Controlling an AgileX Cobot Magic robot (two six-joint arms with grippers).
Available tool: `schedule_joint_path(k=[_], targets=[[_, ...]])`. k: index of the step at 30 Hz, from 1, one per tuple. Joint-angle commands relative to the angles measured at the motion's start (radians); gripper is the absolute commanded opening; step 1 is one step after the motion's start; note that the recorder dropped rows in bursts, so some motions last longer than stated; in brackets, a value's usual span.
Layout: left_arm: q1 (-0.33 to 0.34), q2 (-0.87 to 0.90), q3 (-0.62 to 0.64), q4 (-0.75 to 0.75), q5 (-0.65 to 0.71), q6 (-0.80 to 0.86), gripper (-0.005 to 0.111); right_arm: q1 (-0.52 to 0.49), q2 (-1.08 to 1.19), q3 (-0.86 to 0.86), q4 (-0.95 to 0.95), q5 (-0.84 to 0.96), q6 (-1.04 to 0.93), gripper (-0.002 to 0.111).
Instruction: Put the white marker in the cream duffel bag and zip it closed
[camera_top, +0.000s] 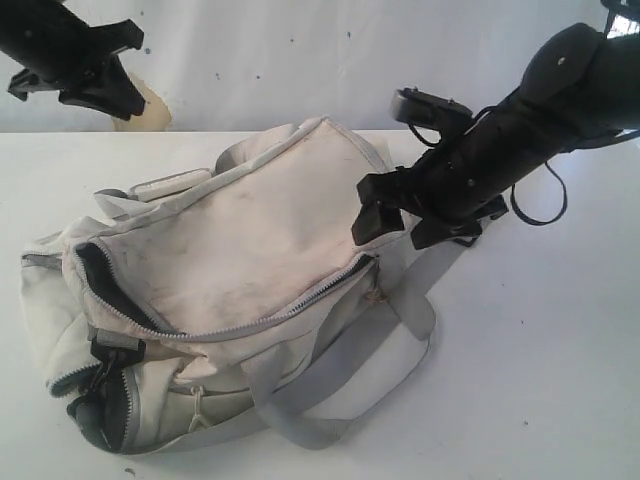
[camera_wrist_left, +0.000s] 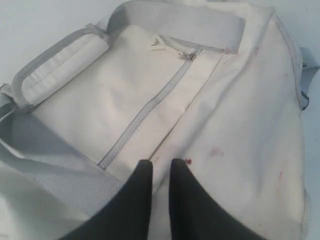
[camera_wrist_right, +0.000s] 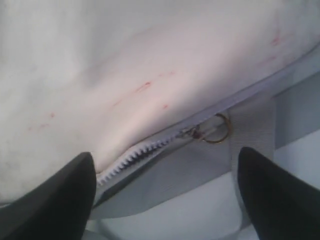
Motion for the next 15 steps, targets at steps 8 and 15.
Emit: schedule_joint_path(k=[8, 15], targets=[[-0.001, -0.314, 0.339, 0.091, -0.025, -0.115, 0.002, -0.137, -0.001, -0.006, -0.092, -0.021, 0.026, 0.072], [-0.001, -0.427, 0.599, 0.191, -0.036, -0.191, 0.002, -0.183, 0.068, -0.048, -0.088, 0.022, -0.111, 0.072]])
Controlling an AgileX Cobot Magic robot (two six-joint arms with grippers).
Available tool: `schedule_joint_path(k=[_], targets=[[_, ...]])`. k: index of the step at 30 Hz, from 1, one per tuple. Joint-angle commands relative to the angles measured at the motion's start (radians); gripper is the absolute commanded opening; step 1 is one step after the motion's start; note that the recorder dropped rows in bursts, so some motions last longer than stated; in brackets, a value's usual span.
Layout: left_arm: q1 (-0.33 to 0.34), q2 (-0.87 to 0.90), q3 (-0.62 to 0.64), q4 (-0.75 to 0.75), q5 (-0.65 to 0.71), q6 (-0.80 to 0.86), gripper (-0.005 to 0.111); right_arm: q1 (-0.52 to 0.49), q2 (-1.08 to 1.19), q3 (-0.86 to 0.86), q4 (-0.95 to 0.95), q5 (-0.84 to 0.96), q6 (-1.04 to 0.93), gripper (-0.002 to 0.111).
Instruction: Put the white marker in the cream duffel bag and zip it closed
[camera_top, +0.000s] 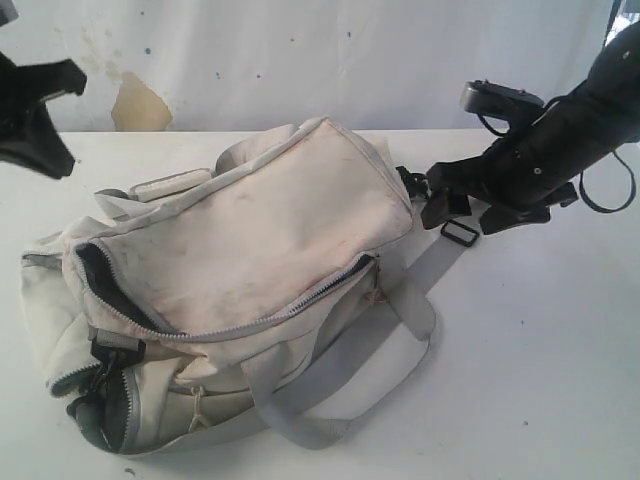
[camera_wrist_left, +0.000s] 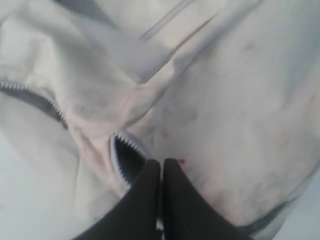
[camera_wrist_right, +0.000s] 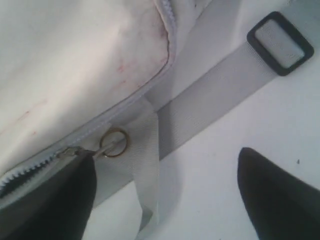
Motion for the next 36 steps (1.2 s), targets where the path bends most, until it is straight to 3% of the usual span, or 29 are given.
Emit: schedule_joint_path(k=[1, 5, 12, 16, 21, 24, 36], targets=[[-0.001, -0.049, 0.147, 0.019, -0.02, -0.038, 0.002, -0.017, 0.053, -0.033, -0.004, 0.037, -0.087, 0.072], [-0.001, -0.051, 0.205, -0.101, -0.018, 0.055, 0.002, -0.017, 0.088, -0.059, -0.004, 0.037, -0.131, 0.072], [-0.001, -0.051, 0.324, -0.089, -0.116, 0.087, 0.005, -0.017, 0.125, -0.078, 0.033, -0.111, -0.213, 0.072], [-0.001, -0.051, 0.343, -0.122, -0.165, 0.087, 0.025, -0.017, 0.145, -0.095, 0.157, -0.167, -0.274, 0.072], [-0.001, -0.049, 0.343, -0.164, -0.182, 0.087, 0.056, -0.017, 0.211, -0.162, 0.369, -0.074, -0.471, 0.072], [-0.001, -0.036, 0.344, -0.167, -0.182, 0.092, 0.066, -0.017, 0.257, -0.205, 0.409, -0.085, -0.498, 0.072], [-0.001, 0.096, 0.344, -0.35, -0.208, 0.232, 0.069, -0.017, 0.402, -0.272, 0.474, -0.071, -0.527, 0.072]])
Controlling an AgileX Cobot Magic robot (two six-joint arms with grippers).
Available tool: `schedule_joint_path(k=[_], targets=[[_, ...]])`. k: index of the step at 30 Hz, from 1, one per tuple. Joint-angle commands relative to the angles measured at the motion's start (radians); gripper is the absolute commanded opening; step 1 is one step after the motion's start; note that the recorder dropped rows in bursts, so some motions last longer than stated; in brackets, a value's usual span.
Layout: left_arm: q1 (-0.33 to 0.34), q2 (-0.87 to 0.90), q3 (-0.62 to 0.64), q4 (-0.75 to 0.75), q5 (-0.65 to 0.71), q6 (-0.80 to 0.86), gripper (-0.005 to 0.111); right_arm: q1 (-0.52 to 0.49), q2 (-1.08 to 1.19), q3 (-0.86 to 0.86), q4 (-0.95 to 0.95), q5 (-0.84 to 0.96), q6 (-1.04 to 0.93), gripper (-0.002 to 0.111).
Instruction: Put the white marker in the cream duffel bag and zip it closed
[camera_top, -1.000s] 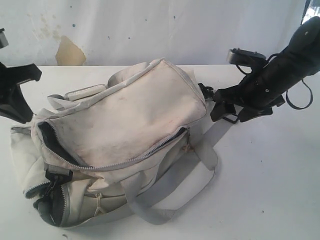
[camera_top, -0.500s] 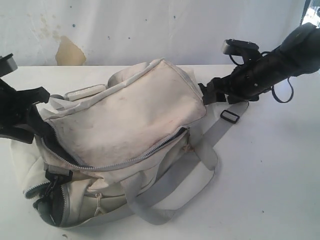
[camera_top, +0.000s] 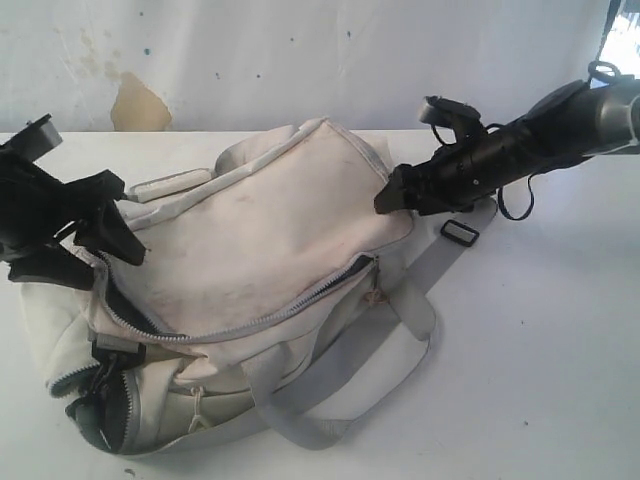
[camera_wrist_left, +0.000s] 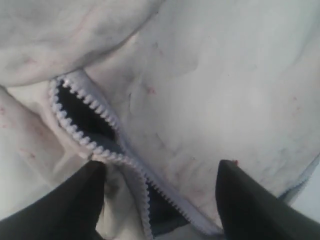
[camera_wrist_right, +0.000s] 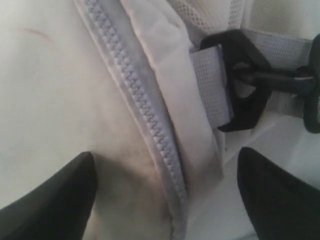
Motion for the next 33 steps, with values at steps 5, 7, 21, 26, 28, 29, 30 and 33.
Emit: schedule_joint_path(k=[5, 7, 21, 26, 28, 29, 30, 33], targets=[[-0.001, 0.116, 0.005, -0.104, -0.023, 0.07, 0.067, -0.005, 0.024, -0.01, 0.053, 0.029, -0.016, 0.057], [-0.001, 0.137, 0.005, -0.132, -0.02, 0.085, 0.065, -0.005, 0.024, -0.01, 0.055, 0.036, -0.016, 0.043], [0.022, 0.158, -0.017, -0.111, 0.01, 0.115, 0.0, -0.006, 0.01, -0.01, 0.01, 0.074, 0.01, 0.0], [0.094, 0.158, -0.08, -0.111, 0.056, 0.115, 0.0, -0.006, -0.053, -0.01, -0.136, 0.1, 0.214, 0.0], [0.114, 0.158, -0.096, -0.111, 0.056, 0.115, 0.0, -0.006, -0.079, -0.01, -0.238, 0.105, 0.298, 0.0], [0.127, 0.158, -0.104, -0.111, 0.046, 0.115, 0.0, -0.006, -0.093, -0.01, -0.291, 0.117, 0.333, 0.0], [0.136, 0.158, -0.11, -0.114, 0.037, 0.115, 0.0, -0.006, -0.104, -0.01, -0.329, 0.132, 0.358, 0.0], [0.158, 0.158, -0.117, -0.13, -0.018, 0.121, 0.0, -0.006, -0.14, -0.002, -0.456, 0.177, 0.482, 0.0]])
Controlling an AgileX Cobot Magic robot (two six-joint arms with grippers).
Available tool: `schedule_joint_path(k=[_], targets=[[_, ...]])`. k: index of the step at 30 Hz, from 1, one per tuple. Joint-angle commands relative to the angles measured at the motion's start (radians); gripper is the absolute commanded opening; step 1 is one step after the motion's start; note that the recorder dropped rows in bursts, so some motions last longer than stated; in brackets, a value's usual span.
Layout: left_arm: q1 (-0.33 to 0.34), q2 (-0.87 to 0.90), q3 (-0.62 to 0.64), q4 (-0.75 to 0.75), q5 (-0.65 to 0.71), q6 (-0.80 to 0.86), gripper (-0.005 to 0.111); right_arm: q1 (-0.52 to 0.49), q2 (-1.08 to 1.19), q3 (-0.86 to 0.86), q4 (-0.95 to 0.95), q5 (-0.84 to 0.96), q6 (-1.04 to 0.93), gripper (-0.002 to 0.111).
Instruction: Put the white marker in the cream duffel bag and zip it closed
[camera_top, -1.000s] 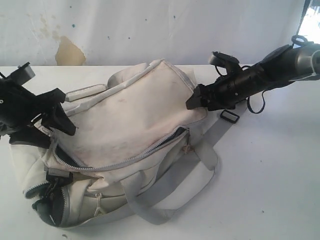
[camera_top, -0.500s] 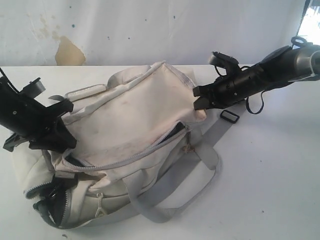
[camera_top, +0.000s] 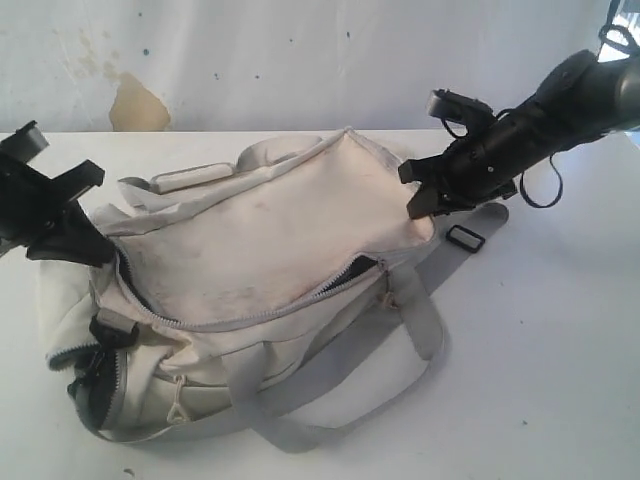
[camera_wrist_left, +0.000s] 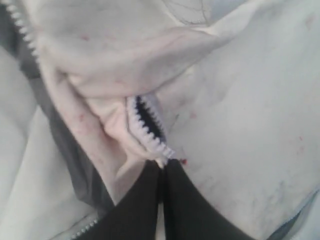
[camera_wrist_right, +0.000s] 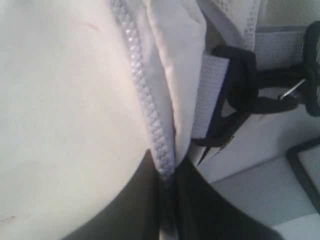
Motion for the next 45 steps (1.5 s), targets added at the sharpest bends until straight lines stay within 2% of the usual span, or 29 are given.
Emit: schedule_joint_path(k=[1, 6, 11, 17, 24, 26, 28, 30, 31, 33, 35, 38, 39, 42, 45], targets=[[0.029, -0.002, -0.015, -0.031, -0.091, 0.006, 0.0, -0.002, -0.065, 0.016, -0.205, 0.067, 0.177, 0.0], [0.045, 0.0, -0.031, -0.066, -0.117, 0.015, 0.0, -0.002, -0.151, 0.135, -0.206, 0.018, 0.213, 0.0], [0.045, 0.0, -0.067, -0.138, -0.083, 0.121, 0.0, -0.002, -0.237, 0.251, -0.206, -0.002, 0.306, 0.0], [0.045, 0.0, -0.106, -0.176, -0.121, 0.237, 0.0, -0.002, -0.306, 0.364, -0.197, -0.02, 0.327, 0.0], [0.045, -0.002, -0.105, -0.127, -0.02, 0.255, 0.0, -0.002, -0.304, 0.377, -0.197, -0.058, 0.327, 0.0], [0.045, -0.002, -0.105, -0.088, -0.04, 0.255, 0.005, -0.002, -0.304, 0.377, -0.197, -0.071, 0.327, 0.0], [0.045, -0.002, -0.105, -0.006, -0.068, 0.2, 0.014, -0.002, -0.304, 0.377, -0.195, -0.069, 0.327, 0.0], [0.045, -0.002, -0.112, -0.021, -0.052, 0.187, 0.024, -0.002, -0.304, 0.377, -0.18, -0.069, 0.327, 0.0], [0.045, -0.002, -0.133, -0.045, -0.007, 0.19, 0.031, -0.002, -0.304, 0.377, -0.16, -0.069, 0.327, 0.0], [0.045, -0.002, -0.175, -0.126, 0.104, 0.231, 0.036, -0.002, -0.304, 0.377, -0.142, -0.067, 0.327, 0.0], [0.043, -0.012, -0.183, -0.176, 0.189, 0.234, 0.032, -0.002, -0.304, 0.377, -0.135, -0.065, 0.327, 0.0], [0.006, -0.061, -0.139, -0.127, 0.133, 0.216, 0.006, -0.002, -0.304, 0.377, -0.135, -0.065, 0.327, 0.0], [-0.021, -0.09, -0.123, -0.104, 0.106, 0.214, 0.0, -0.002, -0.304, 0.377, -0.135, -0.067, 0.327, 0.0], [-0.102, -0.182, -0.091, -0.031, 0.016, 0.201, 0.0, -0.002, -0.304, 0.377, -0.135, -0.067, 0.327, 0.0], [-0.186, -0.255, -0.059, 0.092, -0.077, 0.117, 0.0, -0.002, -0.304, 0.377, -0.135, -0.067, 0.327, 0.0]])
